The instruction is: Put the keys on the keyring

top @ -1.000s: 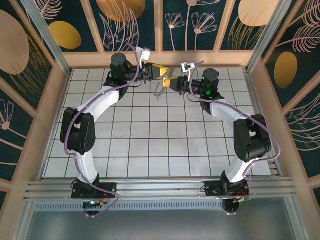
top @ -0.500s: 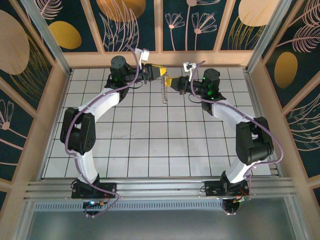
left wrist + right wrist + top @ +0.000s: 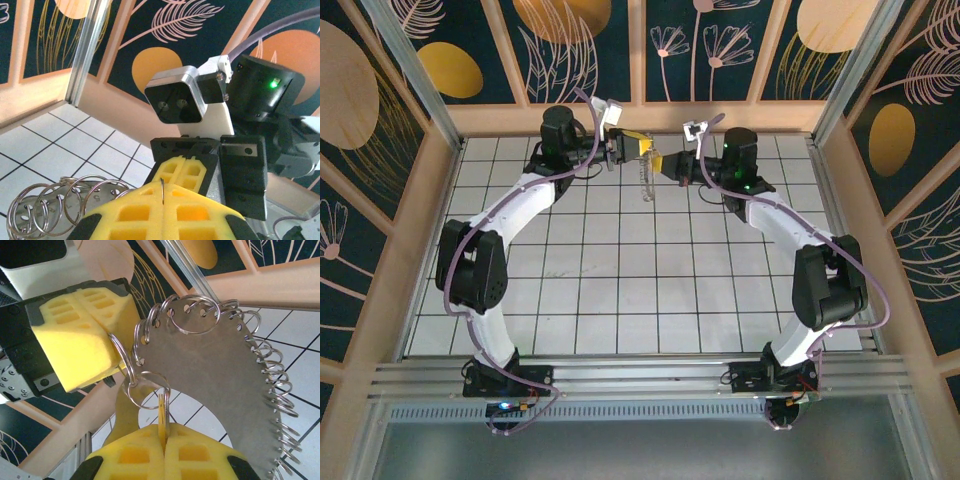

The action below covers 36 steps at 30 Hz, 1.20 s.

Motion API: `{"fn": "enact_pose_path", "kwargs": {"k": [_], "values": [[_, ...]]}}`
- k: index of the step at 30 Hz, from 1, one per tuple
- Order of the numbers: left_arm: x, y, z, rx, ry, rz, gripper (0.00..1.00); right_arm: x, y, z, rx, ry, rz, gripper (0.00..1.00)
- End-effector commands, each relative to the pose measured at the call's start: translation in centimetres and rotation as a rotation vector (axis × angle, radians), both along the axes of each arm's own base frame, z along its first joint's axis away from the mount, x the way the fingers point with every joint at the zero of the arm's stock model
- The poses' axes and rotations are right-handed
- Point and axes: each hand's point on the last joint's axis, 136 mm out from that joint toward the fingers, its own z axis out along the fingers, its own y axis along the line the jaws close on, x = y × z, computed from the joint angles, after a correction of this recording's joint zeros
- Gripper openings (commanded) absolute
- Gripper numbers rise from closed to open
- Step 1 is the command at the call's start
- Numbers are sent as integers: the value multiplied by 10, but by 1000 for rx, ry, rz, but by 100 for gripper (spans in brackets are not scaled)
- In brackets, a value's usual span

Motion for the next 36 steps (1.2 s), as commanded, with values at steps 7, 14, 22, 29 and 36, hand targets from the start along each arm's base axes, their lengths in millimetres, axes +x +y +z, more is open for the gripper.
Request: {"fn": "enact_pose_path", "kwargs": {"k": [7, 14, 22, 29, 36], "values": [[-8, 3, 16, 77, -120, 3, 0, 11, 1, 12, -48, -27, 11, 0], [-6, 3, 7, 109, -122, 9, 0, 16, 1, 11, -113, -31, 17, 0], [-5, 3, 1, 120, -115, 3, 0, 19, -6, 13, -158, -47, 17, 0], [-5, 2, 0, 123, -112, -2, 0, 19, -13, 22, -160, -66, 14, 0], [-5, 2, 1, 122, -112, -4, 0, 19, -12, 21, -157, -61, 26, 0]]}}
